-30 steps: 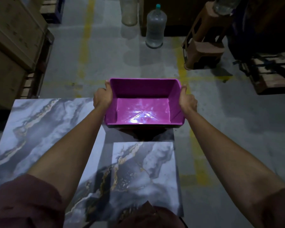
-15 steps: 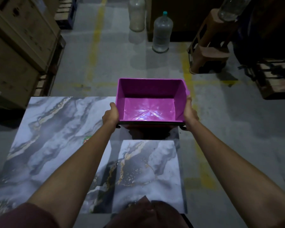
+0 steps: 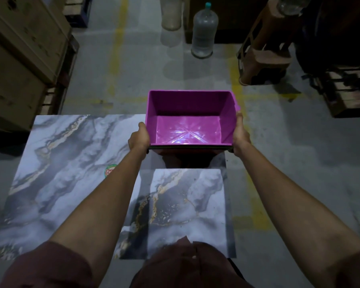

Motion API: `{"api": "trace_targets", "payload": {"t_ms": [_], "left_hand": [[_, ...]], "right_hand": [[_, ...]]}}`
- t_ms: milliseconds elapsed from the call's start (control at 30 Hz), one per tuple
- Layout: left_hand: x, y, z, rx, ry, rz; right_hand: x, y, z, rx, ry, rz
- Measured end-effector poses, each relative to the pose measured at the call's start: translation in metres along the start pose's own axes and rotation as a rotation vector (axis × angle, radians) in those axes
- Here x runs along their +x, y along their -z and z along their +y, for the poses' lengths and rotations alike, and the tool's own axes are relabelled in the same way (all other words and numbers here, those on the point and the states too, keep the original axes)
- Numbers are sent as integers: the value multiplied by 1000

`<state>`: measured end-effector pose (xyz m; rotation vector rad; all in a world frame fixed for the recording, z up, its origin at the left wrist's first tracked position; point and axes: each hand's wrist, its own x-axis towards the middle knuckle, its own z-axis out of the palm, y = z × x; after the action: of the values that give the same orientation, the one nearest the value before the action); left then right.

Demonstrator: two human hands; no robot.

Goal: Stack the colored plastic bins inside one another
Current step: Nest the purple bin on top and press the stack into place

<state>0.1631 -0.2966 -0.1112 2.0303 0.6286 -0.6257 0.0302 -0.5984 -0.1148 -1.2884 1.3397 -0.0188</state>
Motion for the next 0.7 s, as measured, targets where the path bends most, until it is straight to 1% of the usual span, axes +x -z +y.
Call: {"api": "trace_targets", "payload": {"t_ms": [200, 333, 433, 467, 600, 700], "left_hand": [[2, -1, -1, 11, -16, 28], [-1, 1, 5, 131, -73, 21], [6, 7, 16, 244, -105, -9], [11, 10, 20, 266, -125, -10], [41, 11, 33, 273, -228, -54], [43, 3, 46, 222, -238, -91]], "right_hand": [[-5, 1, -4, -7, -16, 8], [-14, 2, -7, -69, -19, -21], [-6, 8, -10, -118, -25, -86], [-7, 9, -14, -135, -23, -84], [-10, 10, -39, -156, 121, -4], [-4, 3, -58, -163, 138, -5]]}}
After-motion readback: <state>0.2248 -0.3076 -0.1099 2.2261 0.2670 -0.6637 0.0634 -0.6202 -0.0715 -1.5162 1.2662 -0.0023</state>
